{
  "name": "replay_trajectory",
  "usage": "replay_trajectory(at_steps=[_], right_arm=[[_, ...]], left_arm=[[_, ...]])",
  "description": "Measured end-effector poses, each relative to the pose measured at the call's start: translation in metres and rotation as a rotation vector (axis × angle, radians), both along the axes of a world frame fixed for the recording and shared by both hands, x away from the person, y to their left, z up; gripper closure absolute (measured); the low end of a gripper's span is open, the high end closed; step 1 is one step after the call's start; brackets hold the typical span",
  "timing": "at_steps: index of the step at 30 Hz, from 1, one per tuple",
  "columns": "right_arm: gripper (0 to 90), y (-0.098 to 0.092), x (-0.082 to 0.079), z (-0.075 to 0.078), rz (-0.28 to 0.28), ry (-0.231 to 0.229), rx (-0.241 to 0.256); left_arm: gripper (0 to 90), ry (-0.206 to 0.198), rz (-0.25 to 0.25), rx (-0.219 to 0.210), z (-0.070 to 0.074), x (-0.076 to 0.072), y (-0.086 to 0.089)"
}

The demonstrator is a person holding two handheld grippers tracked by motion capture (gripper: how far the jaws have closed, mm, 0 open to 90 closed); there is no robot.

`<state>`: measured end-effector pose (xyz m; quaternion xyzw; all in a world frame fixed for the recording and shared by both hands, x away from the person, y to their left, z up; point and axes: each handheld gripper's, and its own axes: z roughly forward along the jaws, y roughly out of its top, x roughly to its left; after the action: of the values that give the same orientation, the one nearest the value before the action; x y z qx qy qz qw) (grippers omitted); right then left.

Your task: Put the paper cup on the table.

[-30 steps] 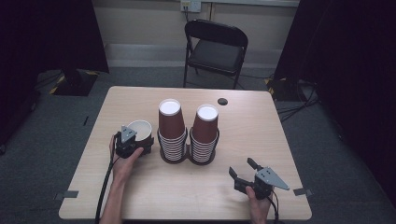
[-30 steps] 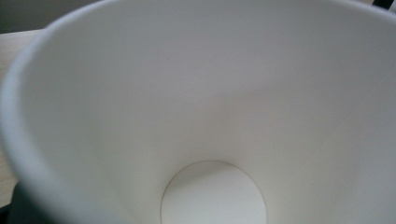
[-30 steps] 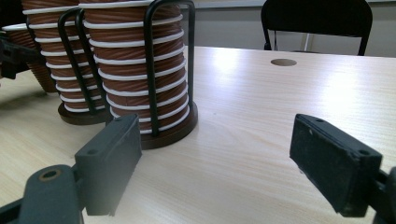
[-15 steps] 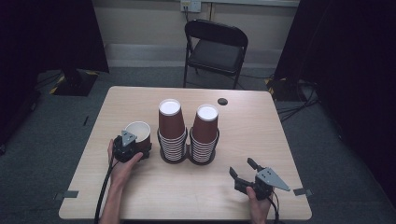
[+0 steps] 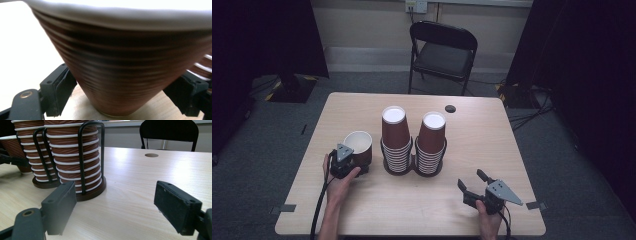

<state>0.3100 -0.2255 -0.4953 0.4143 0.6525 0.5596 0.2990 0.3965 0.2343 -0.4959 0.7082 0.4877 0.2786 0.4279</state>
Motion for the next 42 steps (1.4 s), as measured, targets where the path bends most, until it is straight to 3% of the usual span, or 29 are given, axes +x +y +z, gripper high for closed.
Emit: replay_trajectory(at_steps=[9, 14, 19, 21, 23, 25, 28, 34, 36, 41, 42], right_arm=[[17.0, 0.0, 0.0, 0.0, 0.001, -0.001, -0.002], [17.0, 0.0, 0.0, 0.0, 0.002, -0.002, -0.001], [17.0, 0.0, -0.001, 0.0, 0.0, -0.012, 0.0], [17.0, 0.0, -0.001, 0.0, -0.001, -0.013, -0.001], [17.0, 0.0, -0.001, 0.0, 0.0, -0.014, -0.003], [17.1, 0.0, -0.001, 0.0, 0.003, -0.015, -0.003], [17.2, 0.0, -0.001, 0.0, 0.002, -0.011, -0.005], [17.3, 0.0, -0.001, 0.0, 0.007, -0.012, 0.0], [17.3, 0.0, -0.001, 0.0, 0.006, -0.013, -0.002], [17.4, 0.0, -0.001, 0.0, 0.008, -0.011, -0.009], [17.4, 0.0, -0.001, 0.0, 0.008, -0.011, -0.009]], left_arm=[[15.6, -0.012, 0.005, -0.039, 0.001, -0.015, 0.001], [15.5, -0.058, 0.013, -0.064, 0.005, -0.031, 0.001], [15.6, -0.084, 0.004, -0.049, 0.009, -0.044, -0.005], [15.8, -0.107, 0.006, -0.022, 0.012, -0.052, -0.008], [15.9, -0.119, 0.006, -0.03, 0.014, -0.059, -0.01], [15.9, -0.138, -0.009, -0.06, 0.016, -0.067, -0.012], [15.9, -0.166, -0.036, -0.024, 0.019, -0.076, -0.021], [15.8, -0.208, -0.098, -0.069, 0.024, -0.093, -0.036], [15.7, -0.212, -0.126, -0.087, 0.022, -0.097, -0.043], [15.7, -0.179, -0.207, -0.127, 0.014, -0.1, -0.063], [15.7, -0.18, -0.207, -0.115, 0.013, -0.101, -0.068]])
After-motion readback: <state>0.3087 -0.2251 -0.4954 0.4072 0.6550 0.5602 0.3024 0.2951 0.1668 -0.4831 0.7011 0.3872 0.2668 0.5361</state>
